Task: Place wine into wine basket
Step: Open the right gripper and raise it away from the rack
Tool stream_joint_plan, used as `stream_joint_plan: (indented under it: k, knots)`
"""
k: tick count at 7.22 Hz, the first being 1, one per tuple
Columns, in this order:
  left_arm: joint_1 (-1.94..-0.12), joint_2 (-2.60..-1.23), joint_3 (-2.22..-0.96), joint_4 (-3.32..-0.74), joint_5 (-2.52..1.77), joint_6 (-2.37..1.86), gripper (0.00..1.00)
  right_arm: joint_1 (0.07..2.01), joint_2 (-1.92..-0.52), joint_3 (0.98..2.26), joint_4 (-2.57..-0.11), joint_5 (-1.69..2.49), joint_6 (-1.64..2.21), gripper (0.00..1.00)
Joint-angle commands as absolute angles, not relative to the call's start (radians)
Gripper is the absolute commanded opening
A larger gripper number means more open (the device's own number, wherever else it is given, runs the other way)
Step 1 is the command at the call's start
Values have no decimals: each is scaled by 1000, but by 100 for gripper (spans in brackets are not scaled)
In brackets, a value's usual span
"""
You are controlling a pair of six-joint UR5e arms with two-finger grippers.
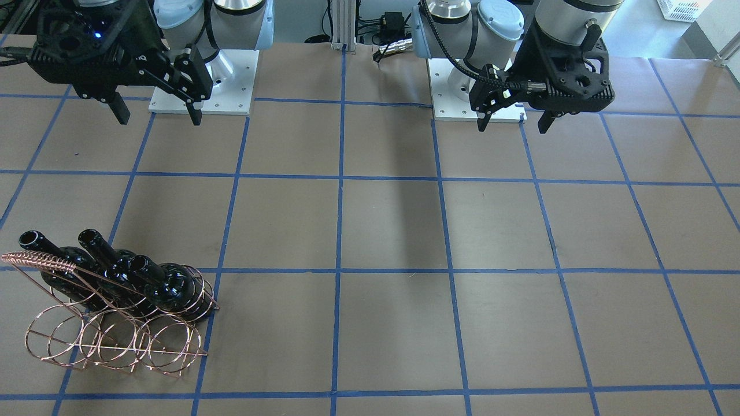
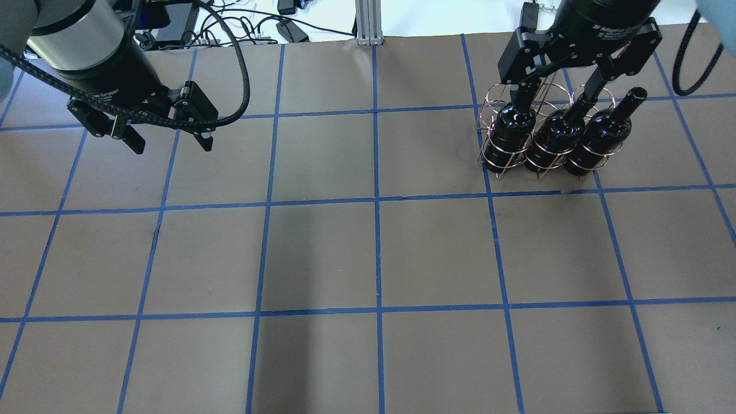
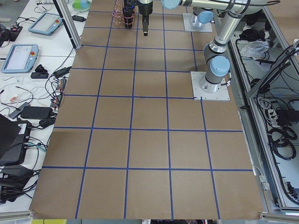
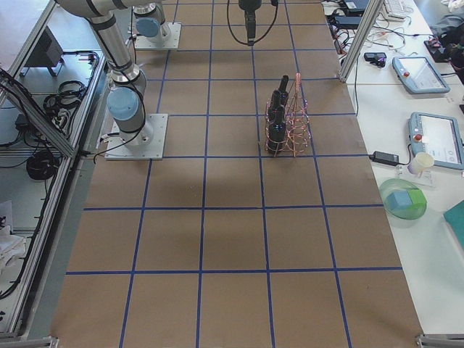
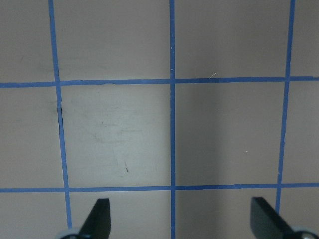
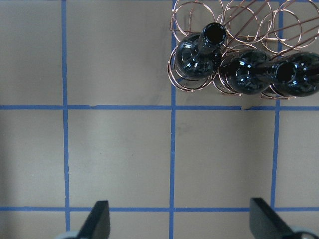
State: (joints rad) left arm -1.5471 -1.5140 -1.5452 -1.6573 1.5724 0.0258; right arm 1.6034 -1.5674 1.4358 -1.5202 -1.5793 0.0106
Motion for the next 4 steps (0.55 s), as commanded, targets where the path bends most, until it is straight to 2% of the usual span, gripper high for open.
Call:
stream_joint_plan:
  k: [1, 4]
  knots:
    - [-1546, -1516, -1545, -1652, 1574, 25, 100, 1608, -1545, 1437, -1551, -1574, -23, 100]
    - [-1546, -1516, -1546, -1655, 1574, 29, 100, 1608, -1545, 1439, -1558, -1585, -26, 100]
